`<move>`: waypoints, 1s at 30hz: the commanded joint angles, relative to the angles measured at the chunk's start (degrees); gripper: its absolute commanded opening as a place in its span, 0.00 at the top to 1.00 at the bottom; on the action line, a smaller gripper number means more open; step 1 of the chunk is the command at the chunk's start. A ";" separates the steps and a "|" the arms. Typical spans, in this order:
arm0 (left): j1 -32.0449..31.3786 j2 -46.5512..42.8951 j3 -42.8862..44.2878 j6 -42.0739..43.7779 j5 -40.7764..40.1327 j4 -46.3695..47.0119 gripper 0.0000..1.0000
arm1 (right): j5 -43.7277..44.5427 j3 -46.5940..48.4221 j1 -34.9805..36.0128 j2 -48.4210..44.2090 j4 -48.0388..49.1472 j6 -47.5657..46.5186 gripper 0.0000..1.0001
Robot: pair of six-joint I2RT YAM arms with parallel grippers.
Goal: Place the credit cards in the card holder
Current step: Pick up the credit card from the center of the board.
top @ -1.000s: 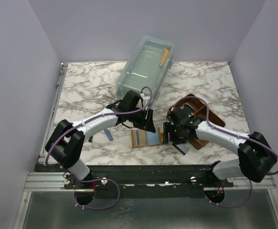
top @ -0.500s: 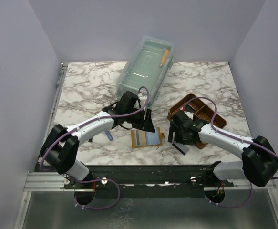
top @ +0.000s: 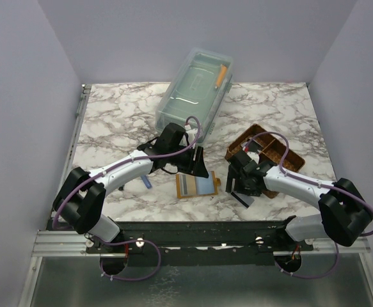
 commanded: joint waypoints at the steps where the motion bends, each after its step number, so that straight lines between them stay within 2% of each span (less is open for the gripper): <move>1: -0.40 -1.54 -0.42 -0.02 0.12 0.99 0.47 | -6.32 -3.95 0.75 0.88 3.89 0.73 0.21; 9: -0.42 -0.16 0.27 0.18 0.46 0.95 0.47 | -14.09 -4.07 6.89 -0.10 3.26 3.13 0.25; 12: -0.51 -0.05 0.37 0.11 0.43 1.02 0.47 | -8.42 -1.97 7.09 -1.69 -1.04 4.01 0.22; 17: -0.77 -0.18 0.29 -0.22 0.55 1.04 0.47 | 2.25 2.74 5.51 -3.09 -6.01 3.94 0.09; 22: -0.92 -0.60 0.21 -0.15 0.91 0.95 0.47 | 2.29 2.45 0.40 -2.16 -2.75 1.49 0.06; 30: -0.99 -1.76 -0.92 -0.33 0.04 1.11 0.47 | 5.14 1.37 -1.42 -0.78 -1.86 1.25 0.05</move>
